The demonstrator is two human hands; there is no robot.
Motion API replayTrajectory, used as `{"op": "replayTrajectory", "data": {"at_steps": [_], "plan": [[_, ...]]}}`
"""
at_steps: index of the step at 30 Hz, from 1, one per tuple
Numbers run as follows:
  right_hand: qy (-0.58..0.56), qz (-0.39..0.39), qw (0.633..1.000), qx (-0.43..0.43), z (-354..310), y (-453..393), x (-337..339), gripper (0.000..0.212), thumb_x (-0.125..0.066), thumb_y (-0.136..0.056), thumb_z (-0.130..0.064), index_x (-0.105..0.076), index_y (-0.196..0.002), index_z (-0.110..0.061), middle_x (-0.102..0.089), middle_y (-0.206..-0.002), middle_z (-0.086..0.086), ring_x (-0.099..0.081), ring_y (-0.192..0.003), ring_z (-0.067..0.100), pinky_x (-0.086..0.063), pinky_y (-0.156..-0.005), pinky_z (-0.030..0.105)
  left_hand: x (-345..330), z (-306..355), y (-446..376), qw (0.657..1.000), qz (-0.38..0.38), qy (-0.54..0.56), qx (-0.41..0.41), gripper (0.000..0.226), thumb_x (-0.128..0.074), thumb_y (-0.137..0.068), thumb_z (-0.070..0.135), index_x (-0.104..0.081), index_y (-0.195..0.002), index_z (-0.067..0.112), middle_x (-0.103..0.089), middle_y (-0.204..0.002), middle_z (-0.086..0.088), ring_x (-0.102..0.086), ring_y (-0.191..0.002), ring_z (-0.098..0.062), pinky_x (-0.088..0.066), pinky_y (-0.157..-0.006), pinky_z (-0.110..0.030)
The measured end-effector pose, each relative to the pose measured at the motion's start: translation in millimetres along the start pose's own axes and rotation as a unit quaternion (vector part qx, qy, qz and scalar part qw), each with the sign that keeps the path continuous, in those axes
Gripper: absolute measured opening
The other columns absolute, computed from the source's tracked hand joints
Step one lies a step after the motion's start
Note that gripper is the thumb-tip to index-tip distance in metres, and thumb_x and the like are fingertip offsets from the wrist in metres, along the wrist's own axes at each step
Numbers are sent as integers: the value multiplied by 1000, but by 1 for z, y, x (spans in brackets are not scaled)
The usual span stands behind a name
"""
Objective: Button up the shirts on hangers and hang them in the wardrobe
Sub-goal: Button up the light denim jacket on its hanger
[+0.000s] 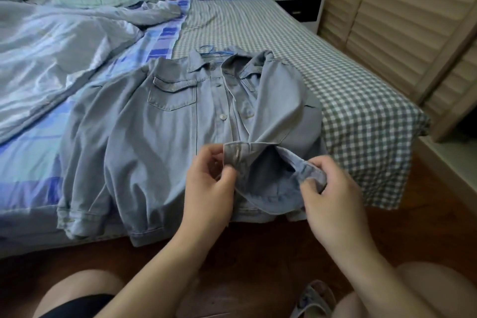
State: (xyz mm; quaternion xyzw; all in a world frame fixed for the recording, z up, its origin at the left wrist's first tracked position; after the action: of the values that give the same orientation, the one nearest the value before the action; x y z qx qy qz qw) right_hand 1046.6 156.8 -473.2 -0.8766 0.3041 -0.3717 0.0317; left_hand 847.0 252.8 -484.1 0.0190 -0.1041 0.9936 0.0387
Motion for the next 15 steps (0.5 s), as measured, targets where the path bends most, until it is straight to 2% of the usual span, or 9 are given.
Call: {"op": "replayTrajectory", "data": {"at_steps": [1, 3, 5, 7, 9, 11, 13, 15], "plan": [[21, 50, 998, 43, -10, 2, 7, 22, -61, -94, -6, -65, -103, -25, -54, -86, -3, -50, -71, 9, -41, -63, 13, 1, -3, 0, 1000, -9, 15, 11, 33, -51, -91, -12, -67, -91, 17, -67, -75, 2, -62, -69, -16, -51, -62, -25], [43, 140, 984, 104, -22, 6, 21, 33, -63, -92, 1, -68, -122, -13, -51, -95, -2, -46, -80, 4, -39, -75, 5, 2, -12, 2, 997, -21, 57, 54, 32, -51, -93, -11, -71, -91, 14, -67, -75, -10, -55, -65, -27, -48, -56, -29], [42, 200, 964, 168, -31, 8, 29, 31, -65, -90, 6, -68, -120, -2, -54, -99, 1, -48, -90, 7, -41, -83, 13, 2, -20, 3, 991, -35, 96, 92, 31, -54, -94, -9, -73, -90, 14, -64, -76, -24, -51, -71, -30, -43, -64, -39], [23, 219, 947, 232, -42, 8, 30, 18, -66, -90, 8, -73, -106, 2, -62, -98, 8, -54, -93, 11, -48, -85, 20, 1, -19, 3, 989, -46, 103, 92, 26, -58, -95, -6, -74, -91, 15, -63, -84, -34, -53, -73, -31, -42, -70, -48], [-6, 194, 941, 277, -51, 5, 24, 16, -63, -91, 11, -75, -94, 1, -67, -97, 10, -61, -93, 12, -50, -87, 18, 1, -15, 1, 990, -51, 109, 75, 21, -62, -96, -2, -75, -90, 14, -69, -89, -28, -60, -73, -28, -47, -73, -45], [-12, 116, 940, 321, -65, -1, 11, 22, -57, -93, 12, -74, -92, -2, -69, -96, 7, -66, -92, 15, -54, -85, 23, 3, -8, -4, 991, -51, 114, 51, 19, -64, -96, 0, -76, -91, 14, -74, -90, -19, -67, -79, -23, -54, -77, -39], [24, 20, 923, 383, -81, -6, -5, 24, -50, -94, 5, -72, -92, -5, -68, -92, 2, -66, -86, 17, -55, -76, 30, 6, -1, -12, 993, -49, 104, 22, 15, -66, -95, 1, -76, -93, 12, -76, -89, -13, -69, -80, -18, -56, -78, -32], [49, -39, 902, 427, -88, -12, -18, 27, -45, -95, 0, -71, -92, -7, -65, -88, 0, -62, -80, 16, -53, -68, 33, 10, 4, -18, 994, -43, 96, 9, 13, -66, -95, 3, -74, -92, 12, -74, -81, -3, -67, -77, -11, -55, -73, -26]]}}
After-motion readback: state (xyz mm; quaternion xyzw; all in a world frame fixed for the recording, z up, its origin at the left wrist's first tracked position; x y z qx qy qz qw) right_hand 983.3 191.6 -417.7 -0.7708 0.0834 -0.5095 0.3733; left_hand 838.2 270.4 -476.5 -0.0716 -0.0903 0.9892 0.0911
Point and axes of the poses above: each hand's wrist, its own y-axis away from the middle knuckle, its own x-axis out of the back of the hand, z = x × y, the point moved 8 cm from there along -y, towards the middle knuckle
